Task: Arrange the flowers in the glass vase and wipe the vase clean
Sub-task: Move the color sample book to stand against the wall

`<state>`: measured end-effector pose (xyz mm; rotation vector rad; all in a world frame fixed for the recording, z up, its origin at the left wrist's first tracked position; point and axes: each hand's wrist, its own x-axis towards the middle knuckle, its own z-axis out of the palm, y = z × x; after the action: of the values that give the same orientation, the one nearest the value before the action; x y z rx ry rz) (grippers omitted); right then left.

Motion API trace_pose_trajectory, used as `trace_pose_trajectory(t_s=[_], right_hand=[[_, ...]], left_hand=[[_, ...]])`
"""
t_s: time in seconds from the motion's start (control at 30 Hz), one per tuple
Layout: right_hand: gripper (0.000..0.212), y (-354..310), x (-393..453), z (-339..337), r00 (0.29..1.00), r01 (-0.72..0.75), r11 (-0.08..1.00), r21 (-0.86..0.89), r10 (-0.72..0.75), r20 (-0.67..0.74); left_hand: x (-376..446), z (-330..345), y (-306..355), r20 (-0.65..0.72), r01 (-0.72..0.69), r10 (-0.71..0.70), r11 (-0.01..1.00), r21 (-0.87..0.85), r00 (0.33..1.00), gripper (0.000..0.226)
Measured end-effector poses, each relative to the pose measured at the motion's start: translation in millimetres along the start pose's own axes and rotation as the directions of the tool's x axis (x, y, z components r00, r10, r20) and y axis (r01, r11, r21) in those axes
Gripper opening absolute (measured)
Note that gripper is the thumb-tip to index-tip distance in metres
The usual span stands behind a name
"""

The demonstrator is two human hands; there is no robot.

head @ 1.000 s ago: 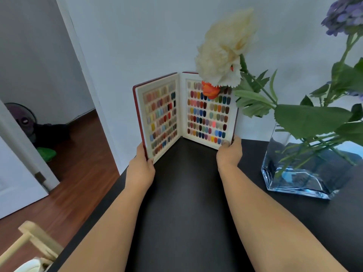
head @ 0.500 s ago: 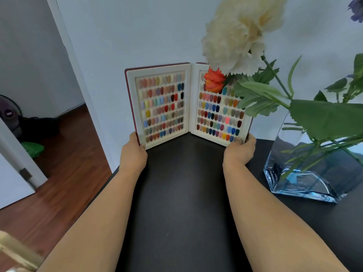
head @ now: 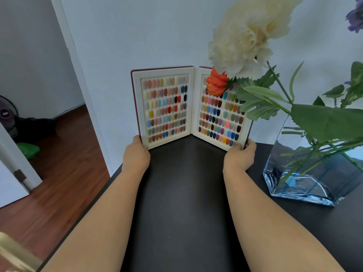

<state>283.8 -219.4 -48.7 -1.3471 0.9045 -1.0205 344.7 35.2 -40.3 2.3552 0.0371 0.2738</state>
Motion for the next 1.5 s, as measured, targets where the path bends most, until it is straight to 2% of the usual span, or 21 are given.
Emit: trace_pose_trajectory(t_s=[0.1, 0.27, 0.47, 0.57, 0.63, 0.73, 0.83, 1.0, 1.1, 1.23, 1.33, 1.37, 1.43, 1.5], right_hand=[[0.039, -2, -4, -2, 1.0, -0.009, 1.0, 0.013, 0.009, 0.013], [0.057, -6, -9, -4, 0.998, 0.04, 0.999, 0.006, -0.04, 0.056], [0.082, -14, -23, -5, 0.981, 0.144, 0.988, -0.051, -0.136, 0.142], [0.084, -16, -34, -15, 0.974, 0.144, 0.987, -0.065, -0.129, 0.186], [0.08, -15, -44, -26, 0.957, 0.154, 0.985, -0.084, -0.127, 0.263], [0.073, -14, -58, -43, 0.899, 0.228, 0.964, -0.136, -0.154, 0.411], [0.065, -15, -67, -58, 0.833, 0.246, 0.962, -0.115, -0.15, 0.532], [0.055, -18, -84, -98, 0.726, 0.292, 0.951, -0.099, -0.153, 0.67], [0.048, -21, -94, -129, 0.702, 0.319, 0.942, -0.106, -0.16, 0.694], [0.036, -26, -108, -173, 0.713, 0.299, 0.948, -0.107, -0.148, 0.685], [0.035, -31, -116, -206, 0.769, 0.133, 0.989, -0.06, -0.065, 0.636], [0.035, -35, -116, -217, 0.787, 0.077, 0.996, -0.033, -0.04, 0.615], [0.034, -47, -111, -239, 0.807, 0.017, 1.0, 0.007, -0.017, 0.591], [0.034, -65, -100, -259, 0.837, -0.013, 0.998, 0.057, -0.02, 0.547]], left_hand=[[-5, -2, -5, 0.004, 0.016, -0.016, 0.997, -0.074, 1.0, 0.076], [-9, -1, -9, 0.017, -0.009, 0.009, 1.0, -0.01, 1.0, 0.091], [-19, 1, -5, 0.011, 0.012, -0.014, 0.993, 0.116, 1.0, 0.091], [-30, -2, -3, 0.031, 0.03, -0.035, 0.988, 0.152, 0.999, 0.09], [-40, -5, 0, 0.052, 0.021, -0.03, 0.985, 0.171, 0.998, 0.086], [-55, -8, 1, 0.074, -0.038, 0.023, 0.978, 0.203, 0.997, 0.076], [-74, -11, 2, 0.124, -0.123, 0.092, 0.953, 0.276, 0.988, 0.068], [-122, -12, 10, 0.228, -0.274, 0.218, 0.927, 0.257, 0.949, 0.053], [-159, -11, 19, 0.26, -0.338, 0.284, 0.92, 0.196, 0.923, 0.048], [-200, -8, 37, 0.298, -0.413, 0.378, 0.909, 0.062, 0.877, 0.043], [-221, -3, 49, 0.298, -0.426, 0.417, 0.904, -0.037, 0.859, 0.035], [-227, -3, 54, 0.286, -0.374, 0.392, 0.92, -0.116, 0.875, 0.03], [-239, -4, 68, 0.276, -0.15, 0.265, 0.914, -0.377, 0.924, 0.02], [-249, -7, 87, 0.308, 0.064, 0.158, 0.796, -0.602, 0.938, 0.016]])
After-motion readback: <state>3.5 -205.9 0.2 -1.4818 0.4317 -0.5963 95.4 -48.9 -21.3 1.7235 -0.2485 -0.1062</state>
